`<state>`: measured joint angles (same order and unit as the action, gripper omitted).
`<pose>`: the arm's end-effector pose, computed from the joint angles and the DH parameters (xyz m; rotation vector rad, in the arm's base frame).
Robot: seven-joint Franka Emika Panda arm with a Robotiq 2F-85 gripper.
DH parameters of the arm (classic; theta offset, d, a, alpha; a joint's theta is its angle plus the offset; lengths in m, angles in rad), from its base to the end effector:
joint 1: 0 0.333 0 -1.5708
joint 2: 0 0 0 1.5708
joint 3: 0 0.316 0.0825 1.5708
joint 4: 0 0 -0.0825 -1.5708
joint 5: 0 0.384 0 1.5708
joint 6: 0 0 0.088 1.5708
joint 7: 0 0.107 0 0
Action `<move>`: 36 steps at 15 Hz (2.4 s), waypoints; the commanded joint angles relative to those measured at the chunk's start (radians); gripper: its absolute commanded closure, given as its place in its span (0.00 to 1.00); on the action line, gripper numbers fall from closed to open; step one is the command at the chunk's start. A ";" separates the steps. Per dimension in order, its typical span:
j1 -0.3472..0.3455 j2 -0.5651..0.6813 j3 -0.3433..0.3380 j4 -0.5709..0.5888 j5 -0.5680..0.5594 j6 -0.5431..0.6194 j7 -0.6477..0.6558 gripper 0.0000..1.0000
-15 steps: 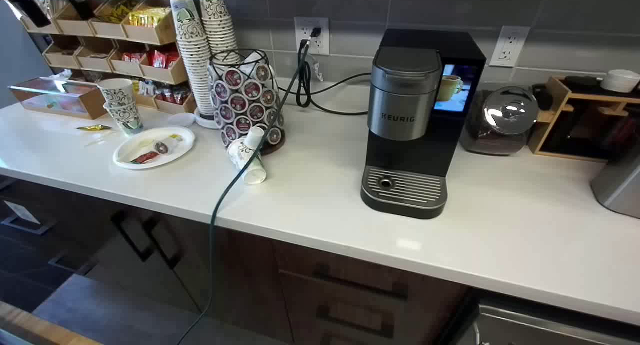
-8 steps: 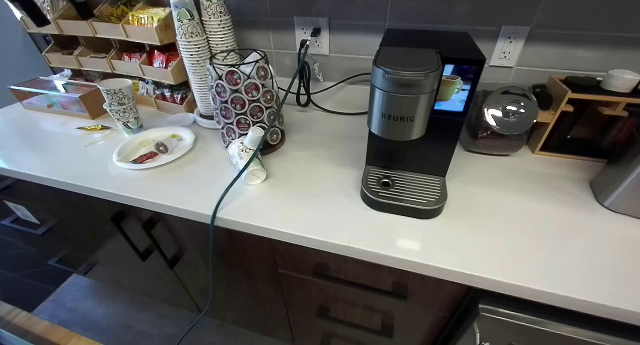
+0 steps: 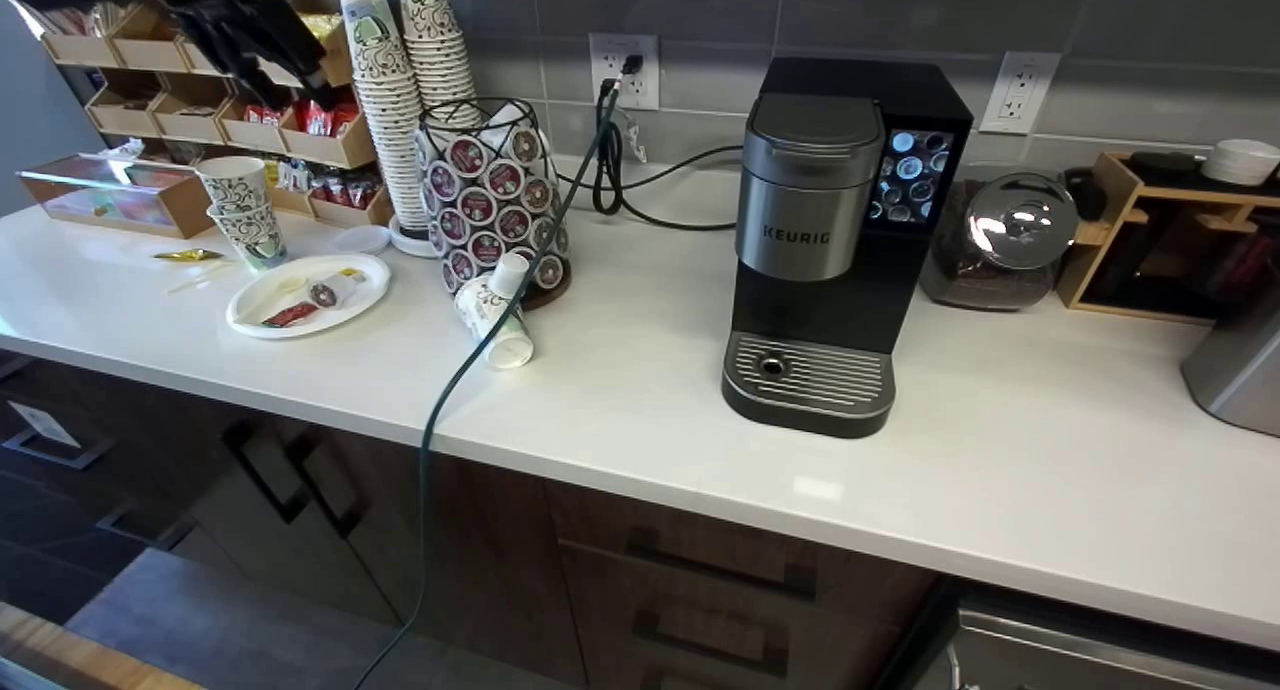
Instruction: Remove the coffee capsule from on top of the paper cup and put it on the white plate
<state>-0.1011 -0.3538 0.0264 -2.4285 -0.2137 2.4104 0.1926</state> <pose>0.4611 -0.0352 0.4729 2.9347 -0.1942 0.5108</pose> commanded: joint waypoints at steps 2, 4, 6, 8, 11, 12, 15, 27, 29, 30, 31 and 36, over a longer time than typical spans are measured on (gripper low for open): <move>-0.037 0.099 0.016 0.014 -0.087 0.065 0.099 0.00; -0.043 0.150 0.018 0.035 -0.108 0.074 0.130 0.00; -0.055 0.167 -0.003 0.029 -0.142 0.104 0.082 0.00; -0.062 0.222 -0.048 0.045 -0.128 0.149 -0.022 0.00; -0.097 0.299 -0.108 0.058 -0.178 0.244 -0.077 0.00; -0.090 0.303 -0.128 0.058 -0.126 0.240 -0.123 0.00; -0.084 0.295 -0.140 0.050 -0.140 0.235 -0.105 0.00; -0.136 0.467 -0.122 0.097 0.222 0.178 -0.621 0.00; -0.145 0.481 -0.124 0.116 0.240 0.167 -0.648 0.00; -0.141 0.481 -0.126 0.116 0.239 0.167 -0.646 0.00; -0.133 0.473 -0.123 0.115 0.244 0.147 -0.633 0.00; -0.119 0.528 -0.123 0.151 0.187 0.251 -0.666 0.00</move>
<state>-0.2342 0.1335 -0.0832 -2.3075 0.0135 2.6136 -0.4205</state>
